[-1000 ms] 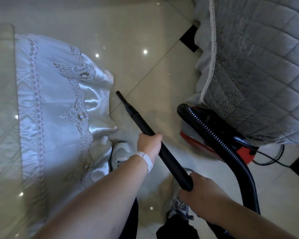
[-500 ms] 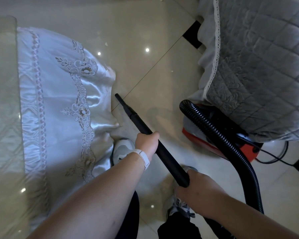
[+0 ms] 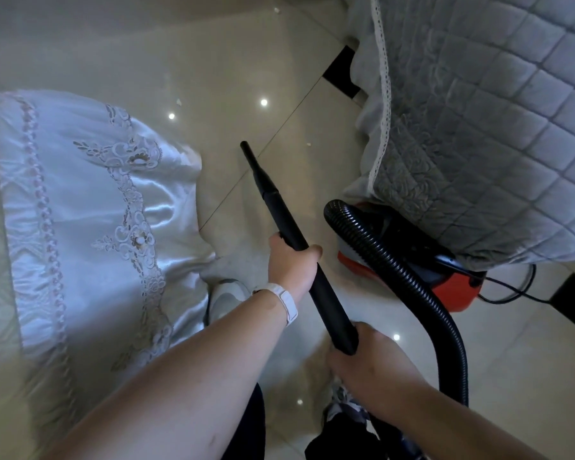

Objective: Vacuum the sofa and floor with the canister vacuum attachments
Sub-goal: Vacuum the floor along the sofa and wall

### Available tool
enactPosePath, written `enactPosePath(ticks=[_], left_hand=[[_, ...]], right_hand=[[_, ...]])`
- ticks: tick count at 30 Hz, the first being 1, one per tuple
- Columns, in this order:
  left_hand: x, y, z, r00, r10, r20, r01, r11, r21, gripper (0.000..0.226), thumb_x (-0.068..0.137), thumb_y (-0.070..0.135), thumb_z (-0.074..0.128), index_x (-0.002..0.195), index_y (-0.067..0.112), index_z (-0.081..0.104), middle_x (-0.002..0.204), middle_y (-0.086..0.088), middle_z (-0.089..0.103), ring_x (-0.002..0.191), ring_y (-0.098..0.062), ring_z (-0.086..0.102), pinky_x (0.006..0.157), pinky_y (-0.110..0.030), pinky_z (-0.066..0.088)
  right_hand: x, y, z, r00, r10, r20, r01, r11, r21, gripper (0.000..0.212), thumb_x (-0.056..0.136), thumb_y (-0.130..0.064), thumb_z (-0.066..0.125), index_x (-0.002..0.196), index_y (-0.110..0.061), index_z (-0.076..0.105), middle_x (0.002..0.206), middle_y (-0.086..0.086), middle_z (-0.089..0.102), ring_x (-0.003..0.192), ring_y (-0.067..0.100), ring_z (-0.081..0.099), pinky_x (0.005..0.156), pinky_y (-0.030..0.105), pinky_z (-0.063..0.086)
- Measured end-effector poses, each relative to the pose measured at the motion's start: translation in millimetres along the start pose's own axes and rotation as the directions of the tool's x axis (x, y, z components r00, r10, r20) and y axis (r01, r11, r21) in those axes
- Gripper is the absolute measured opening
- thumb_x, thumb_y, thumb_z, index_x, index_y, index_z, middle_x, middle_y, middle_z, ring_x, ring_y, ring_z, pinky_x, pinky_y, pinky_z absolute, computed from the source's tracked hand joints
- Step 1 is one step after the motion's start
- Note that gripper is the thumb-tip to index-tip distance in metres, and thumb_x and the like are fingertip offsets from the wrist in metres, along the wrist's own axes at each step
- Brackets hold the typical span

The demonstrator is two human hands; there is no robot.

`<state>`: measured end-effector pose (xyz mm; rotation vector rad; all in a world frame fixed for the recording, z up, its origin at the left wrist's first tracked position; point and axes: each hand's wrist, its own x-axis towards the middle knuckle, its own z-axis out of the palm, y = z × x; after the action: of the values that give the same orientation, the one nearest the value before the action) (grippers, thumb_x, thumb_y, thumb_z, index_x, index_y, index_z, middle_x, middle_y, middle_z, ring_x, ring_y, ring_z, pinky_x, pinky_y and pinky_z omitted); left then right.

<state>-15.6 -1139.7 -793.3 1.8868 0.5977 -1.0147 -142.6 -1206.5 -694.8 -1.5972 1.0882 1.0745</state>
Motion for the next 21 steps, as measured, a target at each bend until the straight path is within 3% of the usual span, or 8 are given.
enactPosePath(ticks=[3, 5, 8, 10, 17, 21], left_hand=[[0.2, -0.2, 5.9, 0.998, 0.046, 0.048, -0.046, 0.999, 0.017, 0.036, 0.09, 0.014, 0.066, 0.118, 0.023, 0.046, 0.093, 0.003, 0.059, 0.077, -0.01, 0.059, 0.058, -0.023, 0.042], [1.1, 0.6, 9.5, 0.995, 0.062, 0.077, -0.065, 0.997, 0.038, 0.033, 0.091, 0.013, 0.065, 0.119, 0.022, 0.049, 0.095, 0.001, 0.061, 0.08, -0.014, 0.061, 0.062, -0.025, 0.045], [0.7, 4.3, 14.7, 0.993, 0.061, 0.106, -0.069, 0.995, 0.068, 0.022, 0.089, 0.016, 0.061, 0.109, 0.021, 0.055, 0.093, -0.008, 0.065, 0.082, -0.026, 0.064, 0.072, -0.036, 0.055], [-1.3, 8.0, 16.8, 0.989, 0.048, 0.138, -0.06, 0.994, 0.088, 0.028, 0.078, 0.026, 0.058, 0.104, 0.019, 0.057, 0.088, -0.01, 0.065, 0.08, -0.029, 0.065, 0.077, -0.043, 0.056], [-9.7, 12.0, 19.4, 0.972, 0.033, 0.234, -0.057, 0.994, 0.098, 0.019, 0.079, 0.023, 0.051, 0.096, 0.024, 0.057, 0.079, -0.006, 0.063, 0.075, -0.029, 0.066, 0.077, -0.043, 0.057], [-17.5, 6.9, 18.2, 0.966, 0.02, 0.258, -0.057, 0.989, 0.134, 0.03, 0.068, 0.029, 0.049, 0.096, 0.023, 0.058, 0.08, -0.003, 0.061, 0.082, -0.035, 0.068, 0.083, -0.049, 0.056]], right_hand=[[-4.0, -1.7, 8.7, 0.999, 0.046, -0.026, -0.045, 0.998, 0.05, 0.027, 0.073, -0.041, 0.056, 0.094, -0.025, 0.056, 0.094, 0.007, 0.066, 0.076, 0.023, 0.066, 0.061, 0.03, 0.05], [-6.1, -3.8, 14.7, 0.998, 0.047, -0.046, -0.044, 0.997, 0.063, 0.023, 0.081, -0.04, 0.059, 0.096, -0.024, 0.055, 0.096, 0.002, 0.063, 0.081, 0.019, 0.065, 0.063, 0.027, 0.047], [-6.1, -5.8, 20.3, 0.997, 0.019, -0.08, -0.011, 0.995, 0.1, 0.018, 0.089, -0.038, 0.059, 0.094, -0.022, 0.052, 0.083, -0.007, 0.057, 0.071, 0.007, 0.056, 0.058, 0.021, 0.041], [-8.6, -8.9, 20.4, 0.996, 0.034, -0.08, -0.022, 0.989, 0.149, 0.017, 0.09, -0.036, 0.058, 0.092, -0.021, 0.051, 0.078, -0.007, 0.054, 0.064, 0.004, 0.053, 0.055, 0.018, 0.039], [-15.1, -10.6, 22.6, 0.989, 0.109, -0.105, -0.082, 0.969, 0.233, 0.023, 0.088, -0.034, 0.06, 0.082, -0.022, 0.042, 0.076, -0.004, 0.056, 0.073, 0.017, 0.058, 0.067, 0.029, 0.045], [-21.2, -9.0, 31.3, 0.985, 0.132, -0.107, -0.108, 0.972, 0.207, 0.026, 0.089, -0.035, 0.059, 0.079, -0.024, 0.037, 0.075, -0.008, 0.049, 0.077, 0.021, 0.052, 0.059, 0.026, 0.037]])
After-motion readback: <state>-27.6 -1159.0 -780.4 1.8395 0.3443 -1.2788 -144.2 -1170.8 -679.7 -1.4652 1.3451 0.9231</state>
